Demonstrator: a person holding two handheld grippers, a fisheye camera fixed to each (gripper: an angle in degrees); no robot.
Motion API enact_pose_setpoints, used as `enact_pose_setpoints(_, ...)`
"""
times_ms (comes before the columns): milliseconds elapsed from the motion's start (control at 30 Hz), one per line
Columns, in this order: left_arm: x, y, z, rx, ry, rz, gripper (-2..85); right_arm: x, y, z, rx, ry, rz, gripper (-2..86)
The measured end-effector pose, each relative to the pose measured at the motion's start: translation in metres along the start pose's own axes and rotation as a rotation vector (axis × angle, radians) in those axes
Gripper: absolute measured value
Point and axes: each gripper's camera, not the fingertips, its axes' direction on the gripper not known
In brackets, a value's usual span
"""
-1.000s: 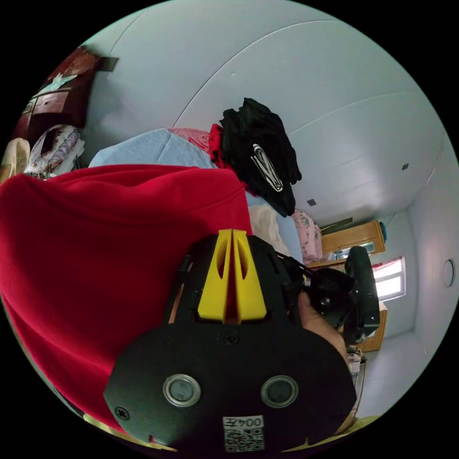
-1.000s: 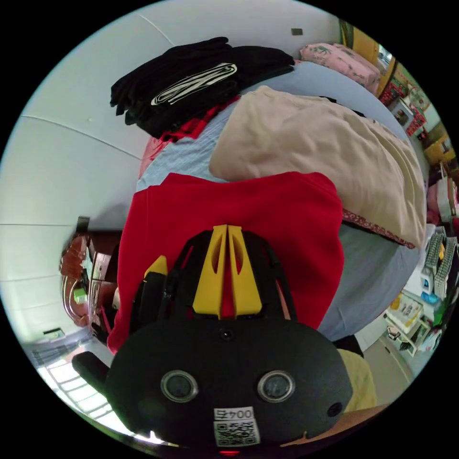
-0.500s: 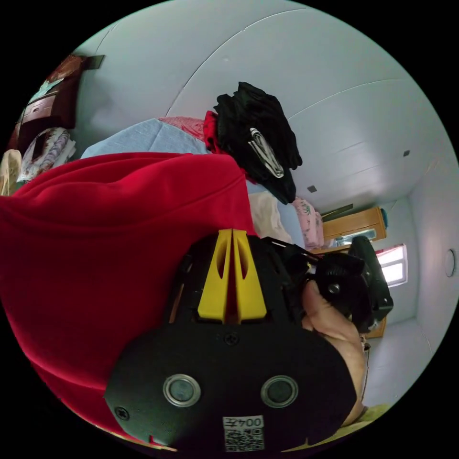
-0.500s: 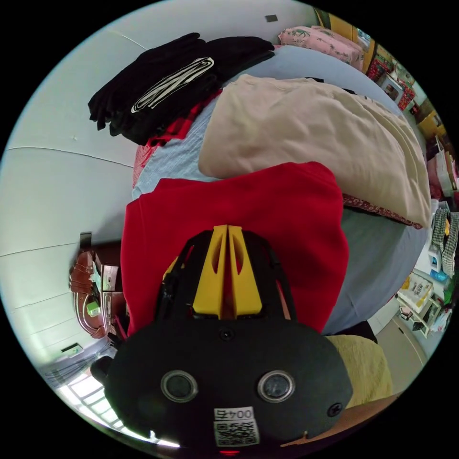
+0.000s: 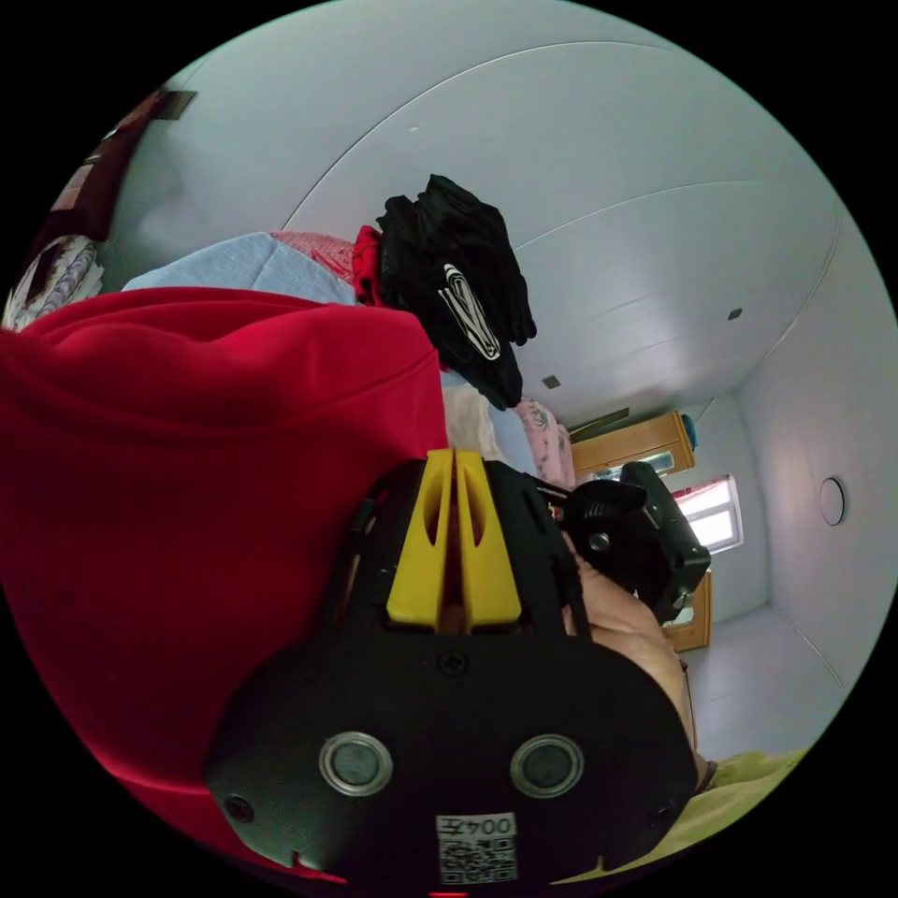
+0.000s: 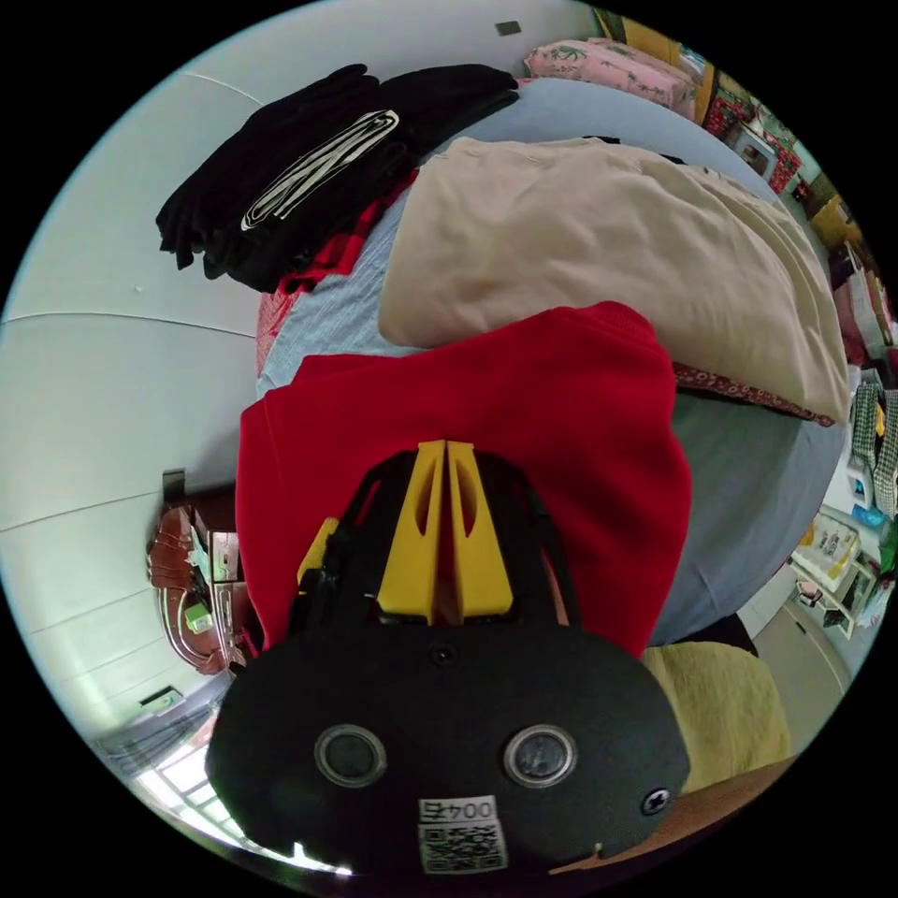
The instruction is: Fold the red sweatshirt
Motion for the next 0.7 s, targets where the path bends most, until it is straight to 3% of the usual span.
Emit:
enact_pose_setpoints(200, -0.002, 0.003, 0.004, -0.010, 0.010, -0.005, 0.2, 0.014, -0.002, -0.002, 0.002, -0.048, 0.047, -0.8)
enact_pose_setpoints(700, -0.012, 0.007, 0.005, -0.001, 0.055, -0.055, 0.2, 0.010, -0.007, -0.002, 0.001, 0.049, 0.047, -0.8)
